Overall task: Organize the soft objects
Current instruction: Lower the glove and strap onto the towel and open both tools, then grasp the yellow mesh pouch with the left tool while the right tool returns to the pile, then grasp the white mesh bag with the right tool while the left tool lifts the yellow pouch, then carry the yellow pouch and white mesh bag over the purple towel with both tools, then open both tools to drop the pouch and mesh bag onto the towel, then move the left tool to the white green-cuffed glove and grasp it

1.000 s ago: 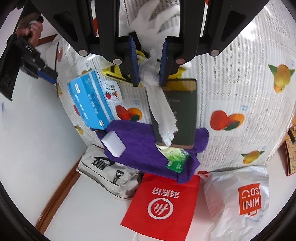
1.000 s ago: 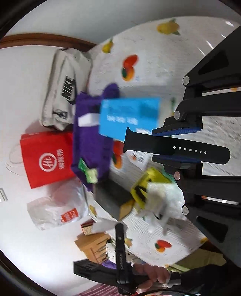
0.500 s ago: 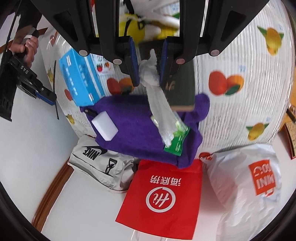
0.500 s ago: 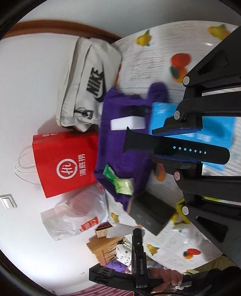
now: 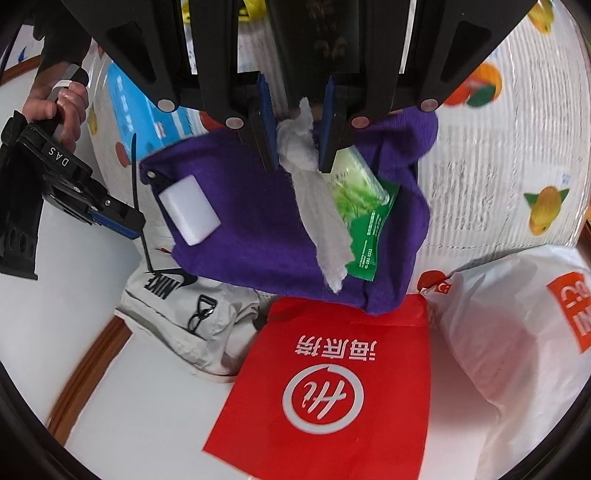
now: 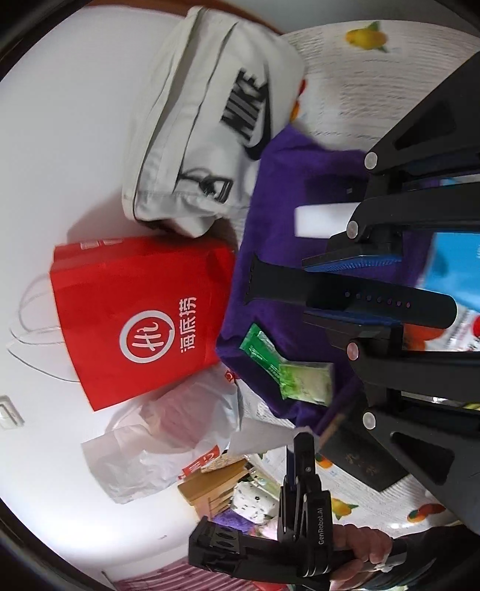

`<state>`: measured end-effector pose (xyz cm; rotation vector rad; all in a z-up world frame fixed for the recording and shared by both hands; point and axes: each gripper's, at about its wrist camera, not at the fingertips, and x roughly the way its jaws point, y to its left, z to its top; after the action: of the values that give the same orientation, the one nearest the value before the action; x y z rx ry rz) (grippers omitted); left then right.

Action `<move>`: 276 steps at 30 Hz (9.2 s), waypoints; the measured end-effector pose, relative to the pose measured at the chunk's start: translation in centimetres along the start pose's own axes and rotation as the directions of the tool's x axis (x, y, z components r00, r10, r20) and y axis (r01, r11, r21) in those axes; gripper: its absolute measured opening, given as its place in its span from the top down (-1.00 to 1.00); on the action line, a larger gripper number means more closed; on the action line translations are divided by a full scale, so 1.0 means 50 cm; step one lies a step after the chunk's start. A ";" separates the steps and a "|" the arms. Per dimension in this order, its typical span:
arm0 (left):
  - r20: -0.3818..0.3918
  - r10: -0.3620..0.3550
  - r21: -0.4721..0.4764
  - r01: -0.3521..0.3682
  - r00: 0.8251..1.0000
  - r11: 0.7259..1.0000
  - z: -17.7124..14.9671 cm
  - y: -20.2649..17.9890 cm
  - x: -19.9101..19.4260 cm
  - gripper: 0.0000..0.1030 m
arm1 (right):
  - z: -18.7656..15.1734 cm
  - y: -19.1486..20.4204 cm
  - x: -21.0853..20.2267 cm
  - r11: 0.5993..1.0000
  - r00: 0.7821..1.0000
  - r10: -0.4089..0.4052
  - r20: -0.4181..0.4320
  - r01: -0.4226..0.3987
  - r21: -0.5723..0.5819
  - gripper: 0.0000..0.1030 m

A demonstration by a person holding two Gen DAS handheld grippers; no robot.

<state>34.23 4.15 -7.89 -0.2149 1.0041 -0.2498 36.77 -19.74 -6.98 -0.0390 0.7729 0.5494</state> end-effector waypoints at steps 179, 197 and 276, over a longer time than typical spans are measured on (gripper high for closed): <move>0.142 0.085 -0.115 -0.069 0.986 0.991 -0.215 0.003 -0.200 0.81 | -0.223 0.040 -0.267 0.997 0.999 0.000 0.036 -0.003 0.083 0.94; 0.130 0.117 -0.113 -0.103 0.985 0.988 -0.082 0.025 -0.143 0.81 | -0.063 -0.023 -0.146 0.996 0.998 0.005 0.063 -0.010 0.086 0.94; 0.064 0.154 -0.070 -0.149 0.986 0.986 -0.129 -0.014 -0.140 0.14 | -0.242 0.033 -0.184 0.987 0.996 -0.006 -0.085 0.020 0.162 0.17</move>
<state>25.08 5.22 -5.44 -0.2035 0.9556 -0.0706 22.72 -25.31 -9.26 0.0844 0.8968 0.4728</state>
